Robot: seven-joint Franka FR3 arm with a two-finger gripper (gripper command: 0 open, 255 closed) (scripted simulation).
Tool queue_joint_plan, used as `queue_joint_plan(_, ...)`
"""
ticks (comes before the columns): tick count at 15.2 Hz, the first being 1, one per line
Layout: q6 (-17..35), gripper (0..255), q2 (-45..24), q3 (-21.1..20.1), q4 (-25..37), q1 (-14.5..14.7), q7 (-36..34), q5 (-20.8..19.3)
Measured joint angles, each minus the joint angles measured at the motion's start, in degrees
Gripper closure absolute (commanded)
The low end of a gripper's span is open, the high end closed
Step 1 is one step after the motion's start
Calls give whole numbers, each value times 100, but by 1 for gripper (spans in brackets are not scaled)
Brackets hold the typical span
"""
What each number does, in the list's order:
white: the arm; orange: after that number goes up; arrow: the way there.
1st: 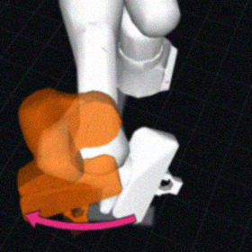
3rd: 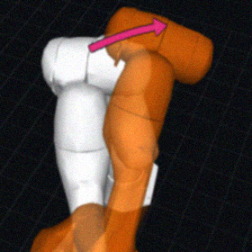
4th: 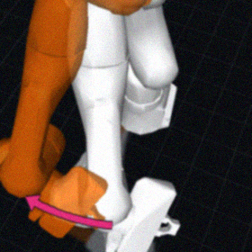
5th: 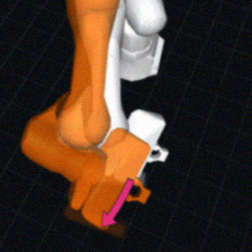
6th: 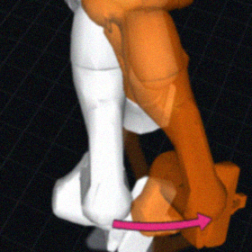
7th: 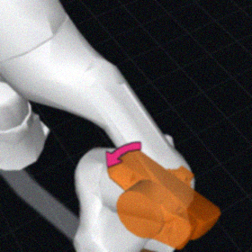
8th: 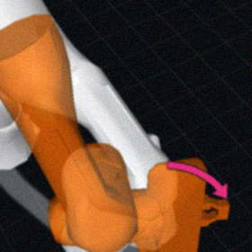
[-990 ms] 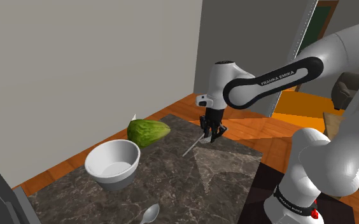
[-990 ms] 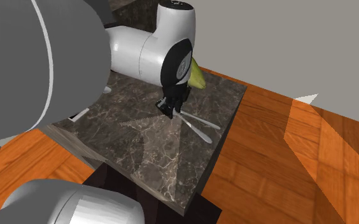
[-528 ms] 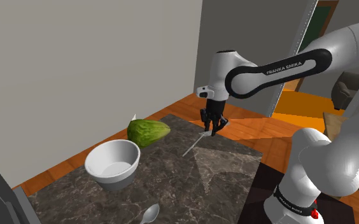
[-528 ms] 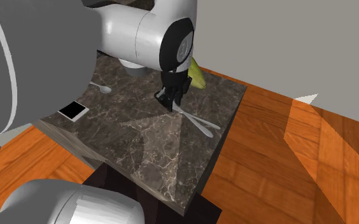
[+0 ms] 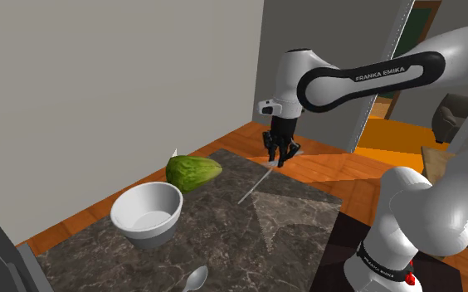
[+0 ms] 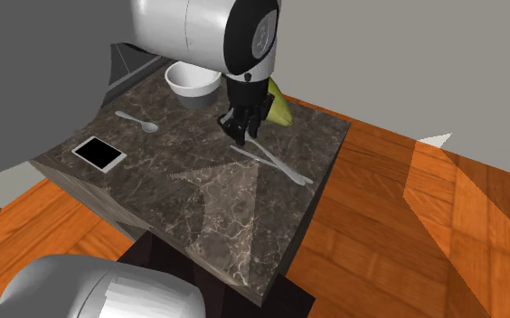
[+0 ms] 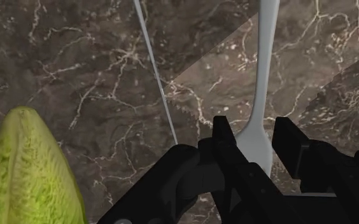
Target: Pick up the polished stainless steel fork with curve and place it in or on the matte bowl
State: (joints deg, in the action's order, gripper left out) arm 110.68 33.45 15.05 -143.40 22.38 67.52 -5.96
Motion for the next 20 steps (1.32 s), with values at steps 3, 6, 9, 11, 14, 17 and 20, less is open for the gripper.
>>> queue_joint_plan(3, -250, 255, 42, -44, 207, 16, -26, 25)
queue_joint_plan(6, -219, 255, -250, -186, 461, 157, -209, 163)
queue_joint_plan(9, -116, 255, -737, -375, 838, 351, -465, 350)
queue_joint_plan(11, -77, 255, -1065, -474, 1126, 455, -604, 450)
queue_joint_plan(14, -47, 255, -1583, -634, 1612, 610, -827, 593)
queue_joint_plan(17, -52, 255, -2149, -779, 2185, 747, -1047, 713)
queue_joint_plan(20, -41, 255, -2690, -909, 2722, 868, -1256, 798)
